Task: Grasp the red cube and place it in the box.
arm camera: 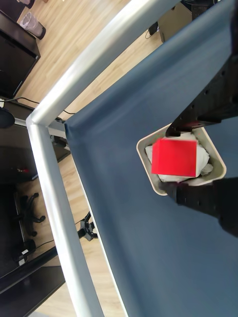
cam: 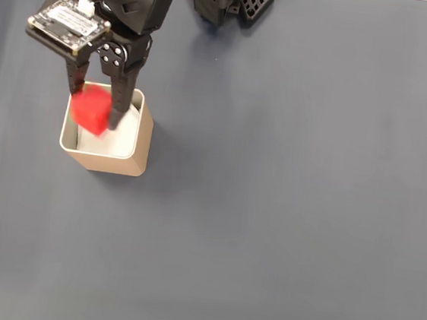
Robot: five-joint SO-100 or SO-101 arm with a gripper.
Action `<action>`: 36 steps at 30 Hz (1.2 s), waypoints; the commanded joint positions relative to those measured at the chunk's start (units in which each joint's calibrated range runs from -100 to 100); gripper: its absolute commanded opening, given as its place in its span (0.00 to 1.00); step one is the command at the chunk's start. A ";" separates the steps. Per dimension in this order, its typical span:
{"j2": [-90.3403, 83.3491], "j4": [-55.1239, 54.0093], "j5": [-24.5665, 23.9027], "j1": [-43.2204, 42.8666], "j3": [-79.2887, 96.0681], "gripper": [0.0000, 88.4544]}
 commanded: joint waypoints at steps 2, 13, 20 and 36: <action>0.38 -2.01 -0.34 0.27 -1.70 0.42; 1.16 -3.49 -0.15 0.48 -1.70 0.51; 0.81 -3.57 -0.20 0.48 -1.70 0.52; -0.05 -5.62 -1.47 0.55 -1.61 0.41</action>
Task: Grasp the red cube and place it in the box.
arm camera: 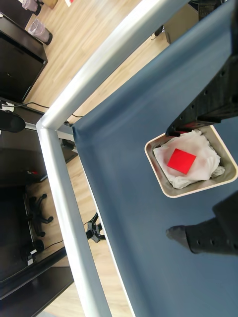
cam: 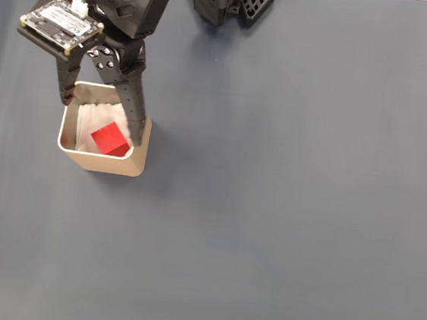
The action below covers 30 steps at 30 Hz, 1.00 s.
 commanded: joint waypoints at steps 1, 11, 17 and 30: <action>-1.30 -1.81 -1.27 0.03 -1.33 0.40; -5.97 -3.86 -2.74 -4.80 2.77 0.19; -8.74 -3.45 -3.81 -8.56 4.96 0.04; -20.34 -2.38 -5.32 -17.50 16.44 0.00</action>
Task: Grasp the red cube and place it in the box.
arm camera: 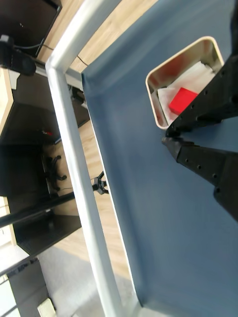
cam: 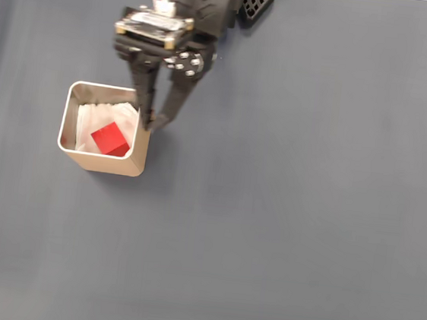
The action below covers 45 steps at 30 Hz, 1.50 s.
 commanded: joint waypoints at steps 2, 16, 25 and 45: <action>-6.36 0.30 0.29 -1.76 4.51 0.00; -19.52 1.12 1.61 -4.46 22.29 0.00; -27.05 4.65 1.61 -6.80 30.40 0.00; -35.35 8.34 1.51 -8.72 43.53 0.00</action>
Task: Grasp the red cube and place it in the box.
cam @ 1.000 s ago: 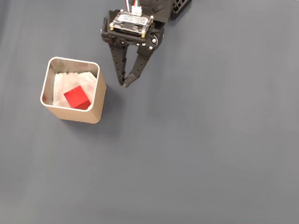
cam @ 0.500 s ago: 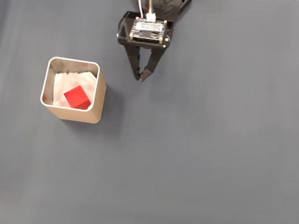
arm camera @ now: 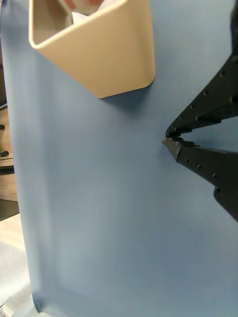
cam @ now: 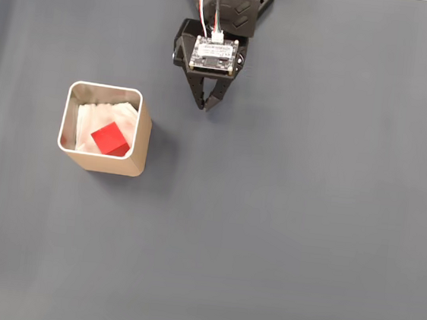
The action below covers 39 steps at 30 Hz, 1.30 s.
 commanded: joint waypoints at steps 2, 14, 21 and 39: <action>-1.89 0.79 0.15 -0.30 1.64 0.00; -5.36 7.60 0.15 -2.01 4.92 0.00; -5.44 11.05 0.34 -2.22 5.01 0.00; -5.44 19.09 0.00 -2.36 5.01 0.01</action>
